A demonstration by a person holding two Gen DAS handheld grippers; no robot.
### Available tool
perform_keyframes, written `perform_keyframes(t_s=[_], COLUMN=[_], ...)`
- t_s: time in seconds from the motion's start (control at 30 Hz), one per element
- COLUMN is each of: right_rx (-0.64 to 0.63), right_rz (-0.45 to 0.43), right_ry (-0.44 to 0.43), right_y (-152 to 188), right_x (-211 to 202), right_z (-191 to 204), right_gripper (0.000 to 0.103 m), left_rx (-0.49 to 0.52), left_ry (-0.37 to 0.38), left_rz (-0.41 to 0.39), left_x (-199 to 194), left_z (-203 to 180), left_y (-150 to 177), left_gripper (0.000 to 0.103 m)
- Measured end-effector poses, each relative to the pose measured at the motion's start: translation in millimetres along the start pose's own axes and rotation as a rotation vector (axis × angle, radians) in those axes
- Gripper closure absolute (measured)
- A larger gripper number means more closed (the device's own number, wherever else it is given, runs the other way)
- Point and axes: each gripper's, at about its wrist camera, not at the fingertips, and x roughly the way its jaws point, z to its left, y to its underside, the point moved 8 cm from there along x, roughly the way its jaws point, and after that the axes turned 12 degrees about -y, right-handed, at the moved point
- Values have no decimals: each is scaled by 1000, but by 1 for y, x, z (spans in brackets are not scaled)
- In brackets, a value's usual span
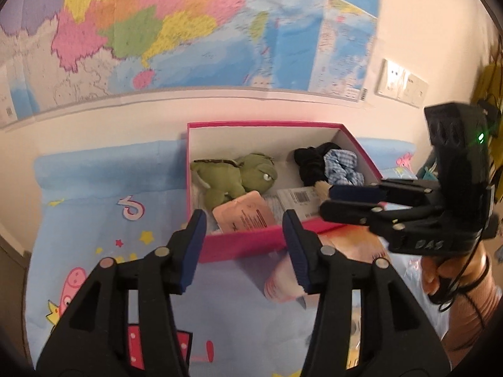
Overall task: Organize soft objects
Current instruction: 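Move the left gripper back toward the green-and-white medical packet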
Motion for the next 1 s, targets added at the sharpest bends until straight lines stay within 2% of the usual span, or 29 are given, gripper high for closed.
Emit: perform_keyframes(t_s=[0.27,0.43,0.7,1.0], right_rx=[-57,-29,109,265], right_rz=[-14,16,104,153], right_ry=[-48,-58,-64,-62], right_y=[34,67,132,182], right_x=[-41,-51,-54,-53], right_z=[32,35,14,-3], right_gripper=[51,49,48,48], left_rx=[38,73,74,123], left_ry=[25,41,101,163], left_rz=[-3,32,137,230], left_x=[-24,-26,-18,-3], left_z=[-21,-36,-49,-75], left_y=[30,56,101,132], left_gripper=[50,50,50,50])
